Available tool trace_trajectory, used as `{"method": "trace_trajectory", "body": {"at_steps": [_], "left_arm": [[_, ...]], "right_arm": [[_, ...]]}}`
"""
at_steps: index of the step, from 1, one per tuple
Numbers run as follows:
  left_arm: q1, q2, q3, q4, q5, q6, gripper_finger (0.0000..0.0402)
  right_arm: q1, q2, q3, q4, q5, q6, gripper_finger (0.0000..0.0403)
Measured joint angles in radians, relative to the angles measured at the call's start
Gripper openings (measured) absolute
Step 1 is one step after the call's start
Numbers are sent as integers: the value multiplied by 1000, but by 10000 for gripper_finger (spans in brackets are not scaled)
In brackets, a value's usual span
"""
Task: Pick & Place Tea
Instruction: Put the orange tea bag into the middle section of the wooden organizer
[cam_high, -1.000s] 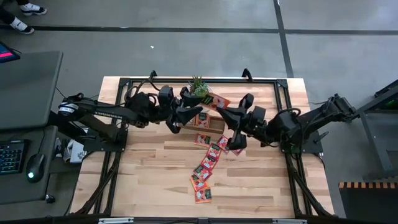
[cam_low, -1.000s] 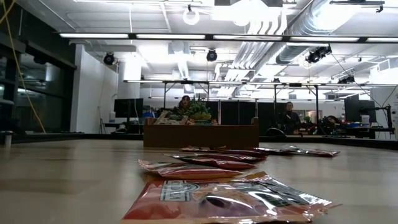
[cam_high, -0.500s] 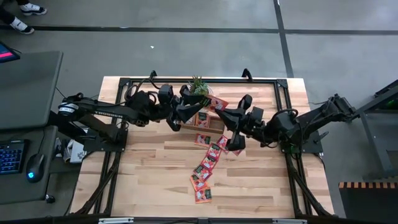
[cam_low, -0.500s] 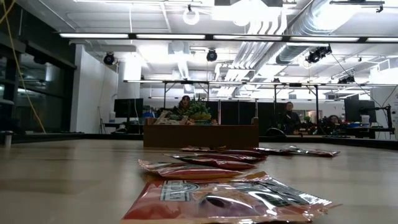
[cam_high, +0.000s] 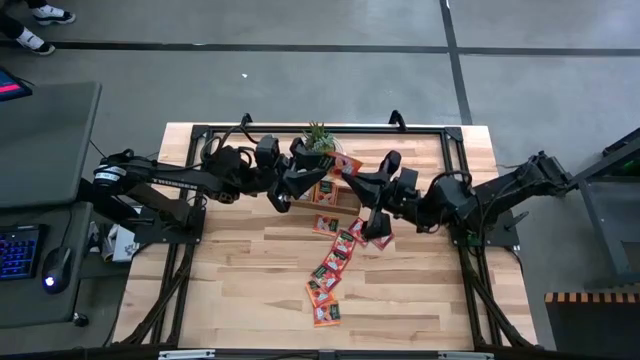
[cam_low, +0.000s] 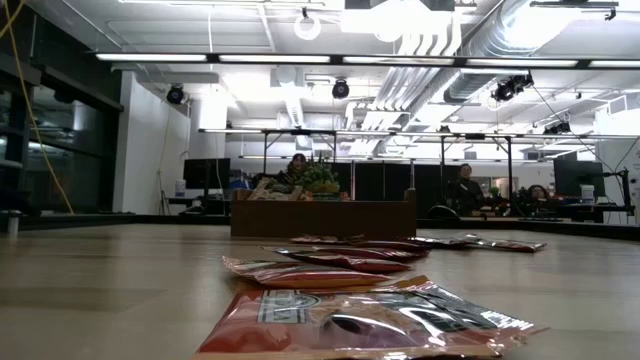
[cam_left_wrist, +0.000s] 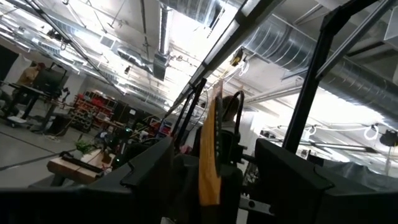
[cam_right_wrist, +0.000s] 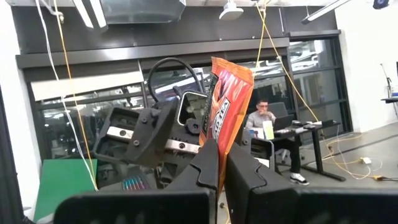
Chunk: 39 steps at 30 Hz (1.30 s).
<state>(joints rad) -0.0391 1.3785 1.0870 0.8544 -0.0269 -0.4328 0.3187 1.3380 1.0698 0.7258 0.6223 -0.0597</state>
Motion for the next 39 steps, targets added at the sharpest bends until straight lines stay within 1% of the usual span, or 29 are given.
{"method": "trace_trajectory", "body": {"at_steps": [4, 7, 11, 15, 16, 17, 21, 24, 30, 34, 36, 39], "left_arm": [[0, 0, 0, -20, -8, 0, 216], [0, 0, 0, -21, -13, 0, 187], [0, 0, 0, -20, -38, 7, 123], [0, 0, 0, -20, -60, 45, 36], [0, 0, 0, -20, -65, 56, 19], [0, 0, 0, -20, -69, 63, 10], [0, 0, 0, -19, -63, 98, 3], [0, 0, 0, -19, -57, 98, 1], [0, 0, 0, -19, -53, 96, 1], [1, 0, 1, -46, -48, 105, 0], [1, -6, 1, -91, -46, 129, 0], [12, -52, 5, -246, -38, 150, 0]], "right_arm": [[1, 0, 0, 0, -3, 0, 1], [0, 0, 0, -4, -2, 0, 1], [0, 0, 0, -4, -2, 1, 1], [0, 0, 0, -8, 0, 1, 1], [0, 0, 0, -9, 1, 1, 1], [0, 0, 0, -9, 1, 1, 1], [0, 0, 0, -9, 1, 4, 2], [0, 0, 0, -9, -22, 10, 20], [2, -1, 0, -5, -57, 26, 87], [4, -17, -1, -13, -56, 20, 134], [8, -40, -2, -29, -51, 9, 156], [28, -101, -1, -86, 7, -22, 186]]}}
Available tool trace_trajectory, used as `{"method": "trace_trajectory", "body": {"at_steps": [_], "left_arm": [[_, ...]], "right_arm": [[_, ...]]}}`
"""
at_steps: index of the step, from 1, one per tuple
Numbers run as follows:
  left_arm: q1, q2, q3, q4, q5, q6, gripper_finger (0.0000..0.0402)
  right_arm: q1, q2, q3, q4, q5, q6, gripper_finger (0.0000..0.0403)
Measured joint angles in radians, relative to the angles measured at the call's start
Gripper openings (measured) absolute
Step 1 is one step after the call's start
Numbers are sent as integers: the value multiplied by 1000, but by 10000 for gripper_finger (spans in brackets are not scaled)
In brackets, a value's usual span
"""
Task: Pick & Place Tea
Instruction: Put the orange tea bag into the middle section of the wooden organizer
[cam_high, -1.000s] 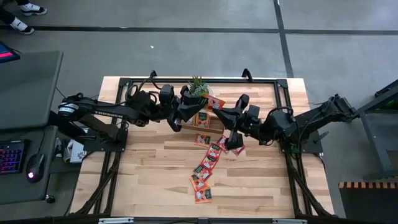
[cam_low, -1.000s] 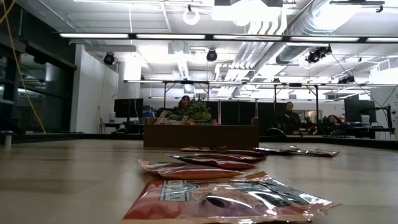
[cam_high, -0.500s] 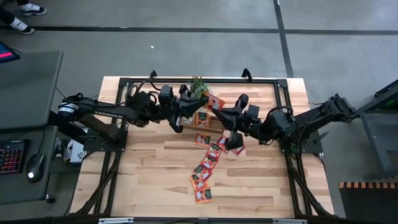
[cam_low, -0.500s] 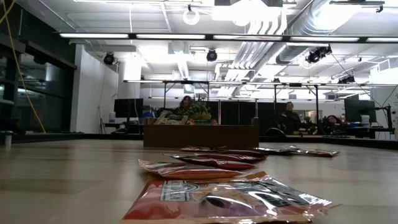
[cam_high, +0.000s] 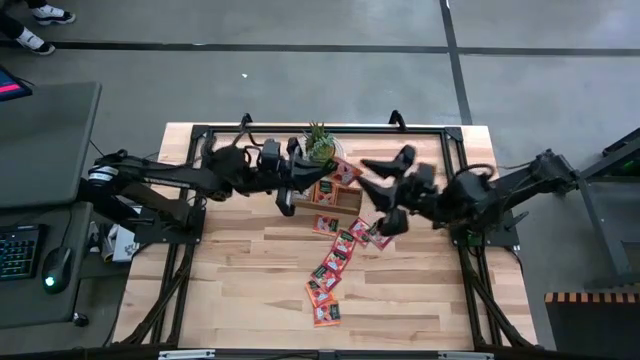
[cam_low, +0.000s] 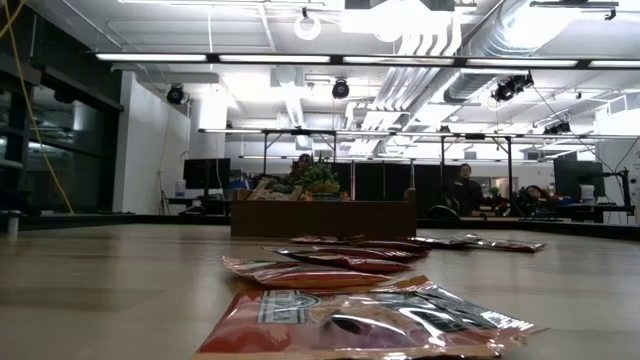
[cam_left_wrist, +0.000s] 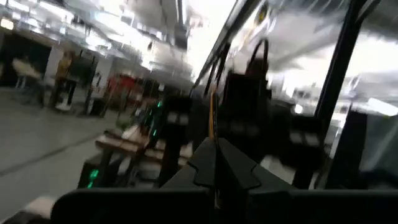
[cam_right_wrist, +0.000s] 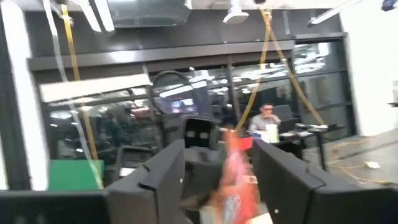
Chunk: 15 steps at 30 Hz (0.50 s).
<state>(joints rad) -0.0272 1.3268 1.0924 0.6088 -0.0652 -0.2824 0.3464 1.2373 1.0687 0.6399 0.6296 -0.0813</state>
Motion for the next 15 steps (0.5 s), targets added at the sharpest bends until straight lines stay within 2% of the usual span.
{"method": "trace_trajectory", "body": {"at_steps": [4, 10, 15], "left_arm": [[45, -32, 77, -345, 46, 37, 0], [121, -24, 286, -869, 152, 204, 0], [195, 49, 385, -1168, 164, 348, 0]], "right_arm": [[48, -104, 0, -117, 99, -37, 213], [125, -234, 0, -276, 195, -16, 228], [162, -259, 0, -341, 255, -5, 224]]}}
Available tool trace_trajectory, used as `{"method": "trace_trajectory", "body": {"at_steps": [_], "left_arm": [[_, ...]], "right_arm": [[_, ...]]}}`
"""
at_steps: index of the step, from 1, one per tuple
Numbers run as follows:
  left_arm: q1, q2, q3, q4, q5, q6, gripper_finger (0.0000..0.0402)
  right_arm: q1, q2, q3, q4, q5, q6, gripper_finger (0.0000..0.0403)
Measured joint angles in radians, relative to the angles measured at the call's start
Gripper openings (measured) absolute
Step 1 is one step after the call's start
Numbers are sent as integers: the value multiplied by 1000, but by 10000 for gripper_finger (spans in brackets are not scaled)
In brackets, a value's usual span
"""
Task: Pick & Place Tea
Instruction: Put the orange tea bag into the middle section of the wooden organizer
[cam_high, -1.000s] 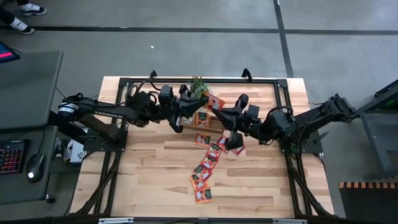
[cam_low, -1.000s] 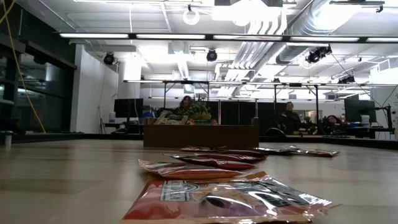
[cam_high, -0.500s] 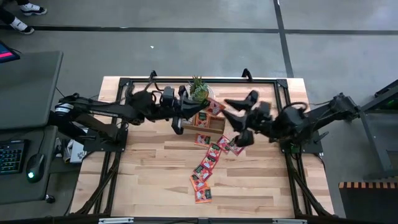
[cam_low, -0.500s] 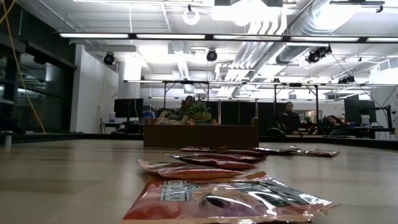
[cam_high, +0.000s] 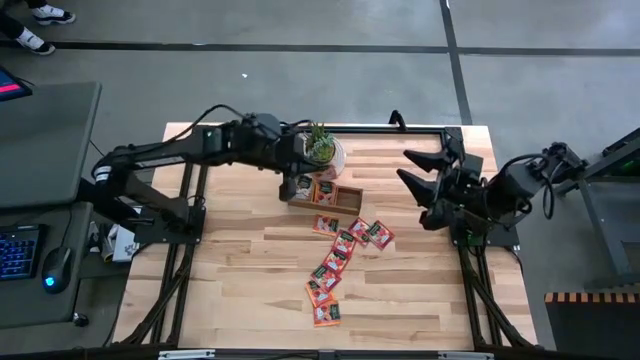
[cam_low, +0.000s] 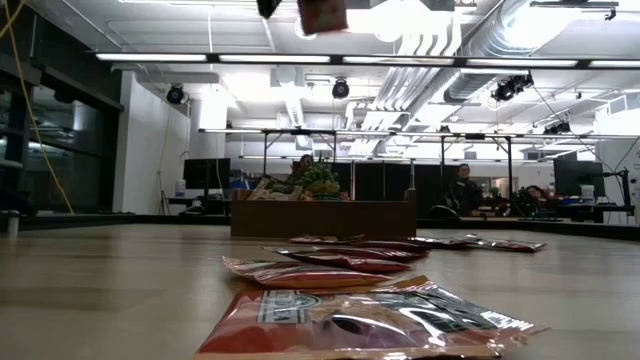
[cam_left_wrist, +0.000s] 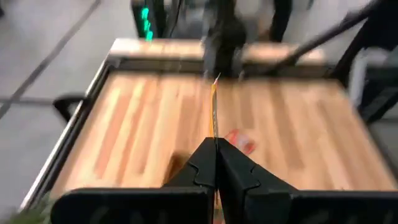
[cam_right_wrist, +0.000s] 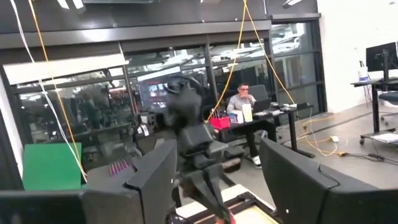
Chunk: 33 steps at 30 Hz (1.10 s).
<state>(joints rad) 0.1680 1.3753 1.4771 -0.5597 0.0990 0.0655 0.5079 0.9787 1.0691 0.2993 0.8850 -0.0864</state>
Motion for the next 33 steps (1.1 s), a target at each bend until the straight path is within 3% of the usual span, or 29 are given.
{"method": "trace_trajectory", "body": {"at_steps": [8, 20, 33], "left_arm": [[91, 121, -14, -76, 30, 78, 0], [88, 361, -17, -52, 102, 146, 0], [96, 441, -15, 11, 131, 158, 0]], "right_arm": [[14, 2, 0, -2, 42, 0, 224], [17, 2, 0, 3, 80, 9, 224], [17, 2, 0, 4, 94, 46, 220]]}}
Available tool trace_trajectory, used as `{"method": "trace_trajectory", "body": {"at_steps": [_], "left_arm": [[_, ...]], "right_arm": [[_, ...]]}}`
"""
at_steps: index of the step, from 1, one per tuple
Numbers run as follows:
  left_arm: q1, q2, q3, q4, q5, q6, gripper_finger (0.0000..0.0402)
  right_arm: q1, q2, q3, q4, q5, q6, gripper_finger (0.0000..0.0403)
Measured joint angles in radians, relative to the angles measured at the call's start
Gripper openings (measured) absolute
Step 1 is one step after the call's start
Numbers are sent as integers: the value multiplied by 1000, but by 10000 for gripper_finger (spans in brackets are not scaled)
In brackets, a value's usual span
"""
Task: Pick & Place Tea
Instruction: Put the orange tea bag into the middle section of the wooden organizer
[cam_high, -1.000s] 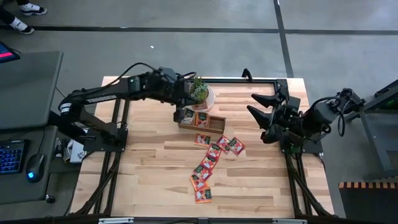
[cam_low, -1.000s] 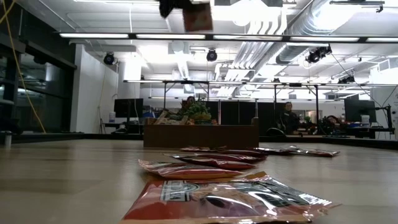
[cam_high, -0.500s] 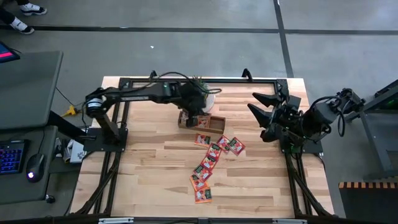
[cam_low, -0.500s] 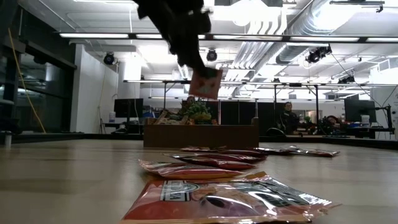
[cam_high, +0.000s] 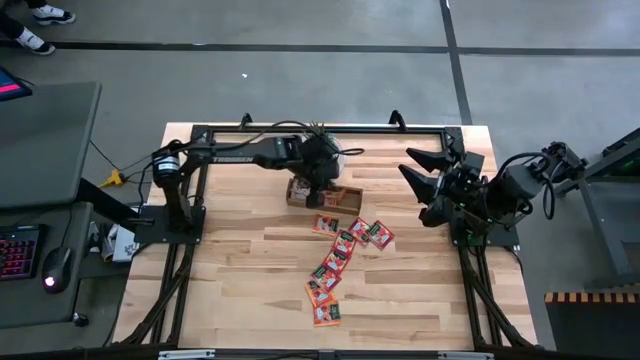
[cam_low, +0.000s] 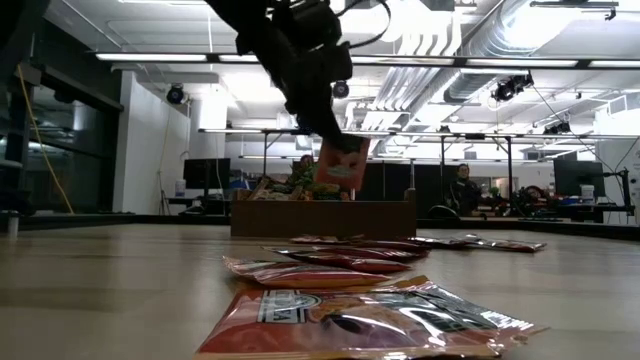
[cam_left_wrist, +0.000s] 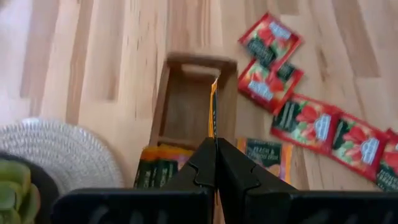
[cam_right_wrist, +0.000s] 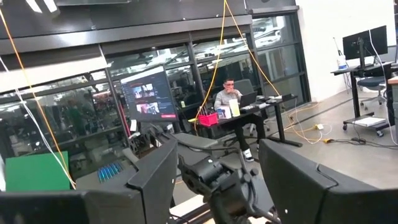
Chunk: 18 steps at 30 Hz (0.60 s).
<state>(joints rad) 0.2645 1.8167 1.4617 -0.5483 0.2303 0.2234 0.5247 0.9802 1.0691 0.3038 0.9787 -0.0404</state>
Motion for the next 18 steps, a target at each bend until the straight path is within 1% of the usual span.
{"method": "trace_trajectory", "body": {"at_steps": [8, 12, 14, 18], "left_arm": [[53, 3, -2, -12, -17, 0, 0], [88, 3, -2, -51, 2, 0, 0], [98, 3, -2, -62, 35, 4, 0], [95, 3, -2, -59, 56, 8, 0]], "right_arm": [[0, 0, 0, 0, 0, 15, 220], [0, 0, 0, 0, 0, 15, 220], [0, 0, 0, 0, 0, 15, 220], [0, 0, 0, 0, 2, 15, 220]]}}
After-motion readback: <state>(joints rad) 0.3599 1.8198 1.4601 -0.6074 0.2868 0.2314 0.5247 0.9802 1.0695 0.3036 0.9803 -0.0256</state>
